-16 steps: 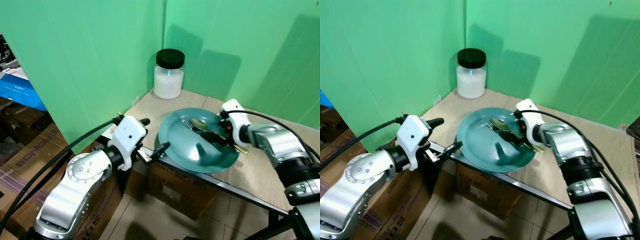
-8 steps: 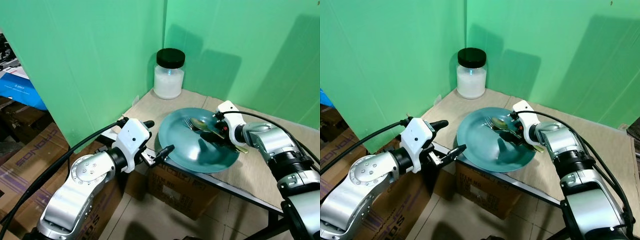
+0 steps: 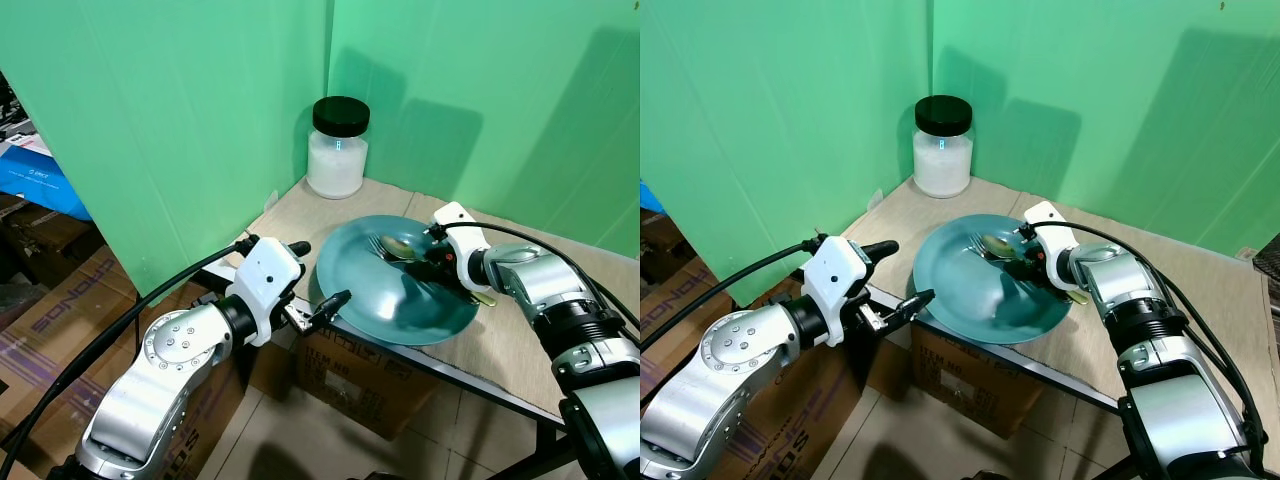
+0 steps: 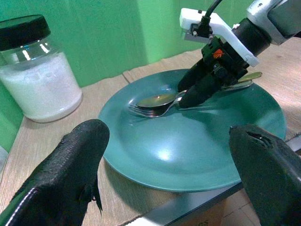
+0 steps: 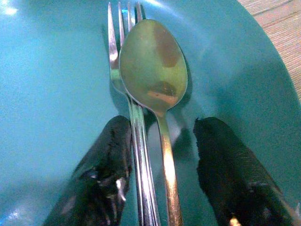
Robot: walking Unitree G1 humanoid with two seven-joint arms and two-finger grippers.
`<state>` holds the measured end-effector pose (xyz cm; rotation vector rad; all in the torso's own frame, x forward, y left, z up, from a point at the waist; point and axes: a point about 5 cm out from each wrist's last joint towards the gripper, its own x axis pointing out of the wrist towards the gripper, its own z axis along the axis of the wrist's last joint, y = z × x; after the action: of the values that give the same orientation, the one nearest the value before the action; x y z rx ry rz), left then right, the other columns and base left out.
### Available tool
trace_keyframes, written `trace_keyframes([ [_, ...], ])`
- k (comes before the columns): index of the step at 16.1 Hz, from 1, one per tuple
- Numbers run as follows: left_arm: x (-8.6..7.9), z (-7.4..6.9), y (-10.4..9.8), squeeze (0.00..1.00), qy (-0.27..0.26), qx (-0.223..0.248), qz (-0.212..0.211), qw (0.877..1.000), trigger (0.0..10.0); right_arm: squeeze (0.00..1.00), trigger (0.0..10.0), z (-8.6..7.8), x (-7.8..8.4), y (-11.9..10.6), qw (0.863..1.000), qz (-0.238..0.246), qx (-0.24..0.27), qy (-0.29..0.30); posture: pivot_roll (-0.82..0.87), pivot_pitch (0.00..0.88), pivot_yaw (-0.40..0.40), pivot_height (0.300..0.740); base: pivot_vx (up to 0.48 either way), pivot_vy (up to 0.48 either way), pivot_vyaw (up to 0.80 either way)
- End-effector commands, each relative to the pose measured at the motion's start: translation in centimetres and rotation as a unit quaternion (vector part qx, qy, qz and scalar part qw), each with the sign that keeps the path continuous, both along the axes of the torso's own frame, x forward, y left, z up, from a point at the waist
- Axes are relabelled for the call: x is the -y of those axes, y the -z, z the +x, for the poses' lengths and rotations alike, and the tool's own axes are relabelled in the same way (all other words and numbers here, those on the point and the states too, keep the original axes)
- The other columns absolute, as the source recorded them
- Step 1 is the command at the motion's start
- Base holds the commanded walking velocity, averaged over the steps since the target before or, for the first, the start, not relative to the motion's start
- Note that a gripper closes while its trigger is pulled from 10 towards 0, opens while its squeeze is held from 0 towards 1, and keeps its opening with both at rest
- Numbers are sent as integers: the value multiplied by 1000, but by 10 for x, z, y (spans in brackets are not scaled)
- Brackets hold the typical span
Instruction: Setting the table
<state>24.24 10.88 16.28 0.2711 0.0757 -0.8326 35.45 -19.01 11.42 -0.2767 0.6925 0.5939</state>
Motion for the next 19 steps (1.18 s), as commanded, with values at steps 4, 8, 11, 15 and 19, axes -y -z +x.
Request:
trace_keyframes([
  [4, 1, -1, 2, 373, 2, -3, 2, 1000, 10000, 0, 0, 3, -1, -4, 1000, -3, 6, -8, -104, 5, -60, 740, 0, 0, 0],
  [8, 1, -1, 2, 373, 2, -3, 2, 1000, 10000, 0, 0, 3, -1, -4, 1000, -3, 6, -8, -104, 5, -60, 740, 0, 0, 0],
  [11, 1, -5, 3, 376, 4, -2, -1, 1000, 10000, 0, 0, -10, -17, -3, 995, 15, -16, -93, -104, 5, -65, 740, 0, 0, 0],
  [15, 2, -5, 3, 373, 8, -3, 0, 1000, 10000, 0, 0, -17, -21, -8, 992, 38, -10, -117, -104, 2, -57, 740, 0, 0, 0],
  [19, 1, -6, 3, 376, 11, -3, 2, 1000, 10000, 0, 0, -25, -22, -20, 990, 63, 6, -128, -102, 0, -49, 740, 0, 0, 0],
])
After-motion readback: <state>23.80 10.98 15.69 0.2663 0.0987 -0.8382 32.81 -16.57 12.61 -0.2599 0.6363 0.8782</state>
